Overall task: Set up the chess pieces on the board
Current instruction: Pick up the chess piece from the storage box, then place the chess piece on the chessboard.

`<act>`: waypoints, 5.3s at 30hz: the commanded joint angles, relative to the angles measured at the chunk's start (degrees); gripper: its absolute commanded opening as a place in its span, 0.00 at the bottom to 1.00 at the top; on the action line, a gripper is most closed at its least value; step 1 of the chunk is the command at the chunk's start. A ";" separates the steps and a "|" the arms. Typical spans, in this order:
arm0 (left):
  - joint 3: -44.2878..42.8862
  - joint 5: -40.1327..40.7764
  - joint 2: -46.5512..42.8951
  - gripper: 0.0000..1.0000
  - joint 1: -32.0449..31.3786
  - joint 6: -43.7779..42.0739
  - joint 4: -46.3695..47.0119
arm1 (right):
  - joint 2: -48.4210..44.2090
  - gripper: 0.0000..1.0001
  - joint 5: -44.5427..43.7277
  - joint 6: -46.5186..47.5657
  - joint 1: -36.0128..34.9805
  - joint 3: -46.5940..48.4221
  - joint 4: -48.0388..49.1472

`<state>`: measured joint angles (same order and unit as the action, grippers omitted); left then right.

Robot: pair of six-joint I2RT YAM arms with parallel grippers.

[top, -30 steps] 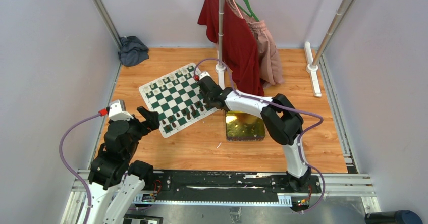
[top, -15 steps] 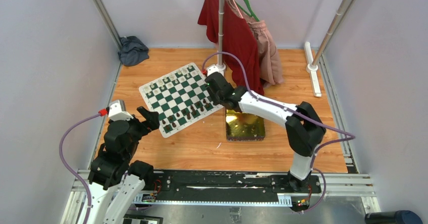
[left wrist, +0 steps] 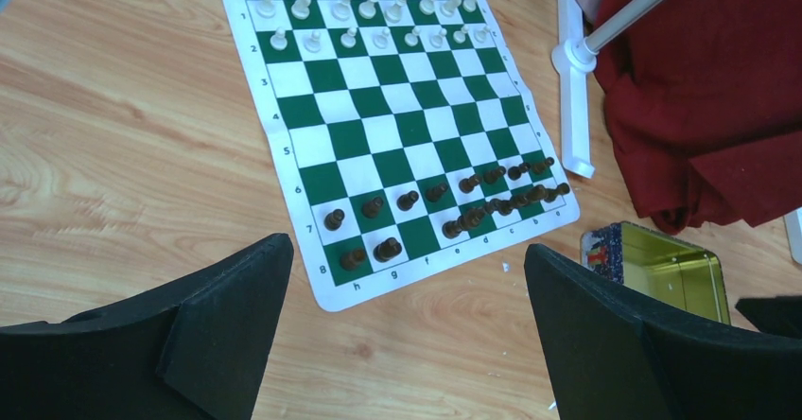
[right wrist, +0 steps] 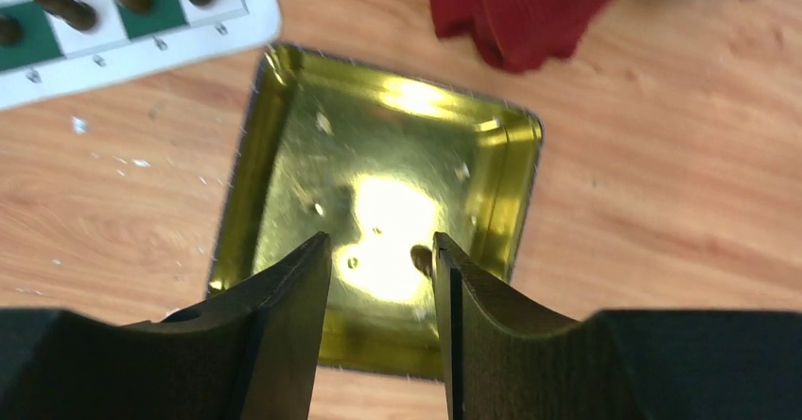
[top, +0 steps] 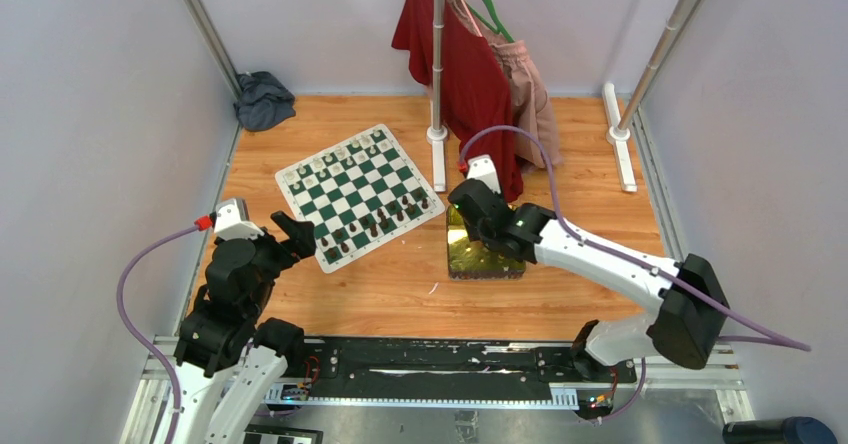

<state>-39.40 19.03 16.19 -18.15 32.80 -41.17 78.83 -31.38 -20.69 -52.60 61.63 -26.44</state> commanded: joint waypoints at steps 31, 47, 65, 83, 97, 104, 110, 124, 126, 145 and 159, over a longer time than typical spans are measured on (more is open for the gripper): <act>0.72 -1.36 1.45 1.00 -0.48 -1.18 0.97 | -6.46 0.52 0.71 -13.85 3.65 -18.42 1.21; 0.79 -0.96 2.12 1.00 -0.48 -1.07 0.94 | 1.04 0.50 5.82 -11.02 8.98 -17.47 6.71; 0.61 -1.80 3.06 1.00 -0.48 -1.40 0.95 | 3.85 0.38 7.57 -11.61 10.32 -17.24 8.33; 0.62 -2.06 3.59 1.00 -0.47 -1.43 1.02 | 4.08 0.00 8.77 -11.52 11.96 -16.95 8.92; 0.66 -1.80 3.15 1.00 -0.48 -1.43 0.99 | 0.99 0.00 16.25 -13.39 15.97 -17.77 13.25; 0.64 -1.80 3.17 1.00 -0.48 -1.48 0.98 | 0.45 0.00 19.16 -13.41 17.12 -17.64 14.93; 0.69 -1.30 2.49 1.00 -0.48 -1.43 0.98 | -0.92 0.00 20.62 -11.32 16.38 -15.22 15.26; 0.88 -0.13 0.98 1.00 -0.48 -0.98 0.81 | 6.38 0.00 16.63 -1.67 6.94 3.42 7.47; 0.86 0.00 0.83 1.00 -0.48 -0.98 0.80 | 8.23 0.00 16.36 -0.77 5.53 6.17 6.42; 1.02 0.84 -1.26 1.00 -0.48 -0.63 0.78 | 25.12 0.00 14.70 5.90 -4.66 28.85 1.10; 0.95 0.04 1.29 1.00 -0.48 -0.80 0.87 | 28.01 0.00 11.79 8.44 -5.41 31.28 1.62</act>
<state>-38.92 19.25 16.47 -18.15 32.10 -40.80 106.15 -17.45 -14.13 -57.52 91.24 -23.99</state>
